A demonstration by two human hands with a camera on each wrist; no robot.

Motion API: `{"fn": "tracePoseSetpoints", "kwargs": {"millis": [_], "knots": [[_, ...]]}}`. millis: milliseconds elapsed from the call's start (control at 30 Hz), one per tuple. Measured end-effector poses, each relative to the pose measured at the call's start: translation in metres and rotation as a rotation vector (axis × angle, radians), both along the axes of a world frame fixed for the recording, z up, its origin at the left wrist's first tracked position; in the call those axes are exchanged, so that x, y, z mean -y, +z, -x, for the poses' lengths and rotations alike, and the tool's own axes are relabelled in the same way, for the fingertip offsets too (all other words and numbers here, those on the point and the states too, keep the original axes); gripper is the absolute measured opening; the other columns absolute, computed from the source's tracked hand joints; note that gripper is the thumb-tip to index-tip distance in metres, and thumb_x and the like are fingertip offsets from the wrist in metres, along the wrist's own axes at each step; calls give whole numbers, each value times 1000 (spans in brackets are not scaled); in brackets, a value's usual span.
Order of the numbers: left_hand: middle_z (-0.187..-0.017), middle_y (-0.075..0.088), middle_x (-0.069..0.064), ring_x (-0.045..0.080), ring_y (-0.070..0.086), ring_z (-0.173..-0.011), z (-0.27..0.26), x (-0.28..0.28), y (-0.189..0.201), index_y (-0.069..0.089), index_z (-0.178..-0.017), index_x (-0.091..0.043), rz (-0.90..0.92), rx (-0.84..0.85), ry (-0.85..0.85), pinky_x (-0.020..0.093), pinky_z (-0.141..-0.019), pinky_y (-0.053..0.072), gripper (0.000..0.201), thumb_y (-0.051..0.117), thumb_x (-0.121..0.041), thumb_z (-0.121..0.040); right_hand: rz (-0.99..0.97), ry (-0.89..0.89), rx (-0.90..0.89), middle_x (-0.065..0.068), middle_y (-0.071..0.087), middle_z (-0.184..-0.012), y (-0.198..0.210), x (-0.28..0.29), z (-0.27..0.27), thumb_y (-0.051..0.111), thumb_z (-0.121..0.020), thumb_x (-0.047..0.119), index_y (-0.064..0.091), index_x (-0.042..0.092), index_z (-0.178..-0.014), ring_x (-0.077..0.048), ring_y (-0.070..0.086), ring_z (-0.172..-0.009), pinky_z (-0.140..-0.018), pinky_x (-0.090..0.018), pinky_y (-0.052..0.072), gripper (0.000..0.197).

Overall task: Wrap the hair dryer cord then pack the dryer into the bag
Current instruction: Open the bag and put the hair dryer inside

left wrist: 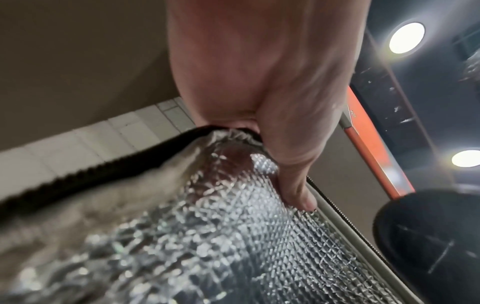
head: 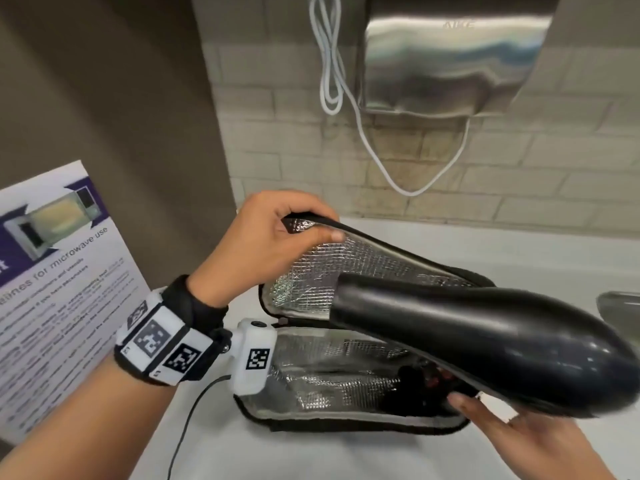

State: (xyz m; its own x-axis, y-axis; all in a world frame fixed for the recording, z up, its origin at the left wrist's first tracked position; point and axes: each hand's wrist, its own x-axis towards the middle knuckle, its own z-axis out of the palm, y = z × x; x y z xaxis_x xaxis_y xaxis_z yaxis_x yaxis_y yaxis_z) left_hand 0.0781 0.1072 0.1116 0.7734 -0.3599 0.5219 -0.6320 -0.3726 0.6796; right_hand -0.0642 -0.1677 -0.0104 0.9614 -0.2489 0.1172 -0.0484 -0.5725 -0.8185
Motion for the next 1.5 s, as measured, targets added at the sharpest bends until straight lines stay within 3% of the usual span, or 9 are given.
{"fn": "tracePoseSetpoints", "kwargs": {"millis": [100,200,333,533,800,1000,1100,1200,1500], "knots": [[-81,77,-6,8,72,-78,0,2,1,79,-85,-17,-13,8,-28,30,-78,57,9,83,-17,-77,332,220,214,28,48,-114,28,-6,-1,47,-74,79,49,47,-123,12,44,-103,-90,8,25,59],[-81,77,-5,6,71,-78,1,2,2,79,-85,-15,-16,18,-53,26,-78,56,10,84,-16,-76,463,390,171,18,70,-94,35,-3,-6,50,-82,67,40,60,-125,1,67,-85,-68,-15,56,45],[-81,76,-5,3,69,-77,7,1,3,78,-86,-13,-12,-18,-113,19,-77,53,12,83,-13,-75,660,444,114,15,71,-74,35,-10,-14,49,-81,64,53,45,-108,-9,68,-58,-44,-11,41,34],[-85,74,-10,4,69,-82,22,-2,-8,79,-92,-12,-42,7,-123,15,-80,49,14,81,-11,-78,855,452,62,14,73,-105,22,-21,-20,52,-75,58,59,39,-109,-17,72,-91,-58,-24,57,39],[-105,52,-2,16,53,-99,79,-3,-88,59,-96,-19,-149,568,112,24,-95,41,27,79,-28,-80,867,362,-19,17,66,-72,17,-24,-29,47,-77,58,60,36,-93,-13,67,-57,-42,-25,44,30],[-111,61,-12,5,47,-106,96,4,-149,52,-122,-24,-662,200,-2,21,-99,37,54,59,-58,-81,786,434,-130,19,65,-85,19,-23,-38,46,-81,60,52,38,-97,-12,66,-77,-55,-24,40,28],[-93,63,-14,8,47,-88,90,3,-155,55,-109,-30,-732,180,-15,22,-81,50,36,67,-44,-77,754,464,-181,20,63,-88,23,-22,-42,45,-82,63,49,38,-95,-11,65,-84,-63,-26,46,28],[-85,53,-12,11,44,-82,88,-1,-156,57,-93,-35,-799,205,-177,20,-80,32,32,75,-19,-73,808,440,-153,18,66,-94,23,-21,-47,55,-83,56,53,38,-100,-14,66,-88,-60,-29,45,25],[-87,64,-21,2,51,-89,85,-13,-137,61,-82,-37,-902,303,-333,23,-83,42,23,39,-34,-87,951,393,-183,18,67,-107,24,-27,-52,53,-83,55,50,38,-113,-16,68,-90,-61,-33,51,34]]}}
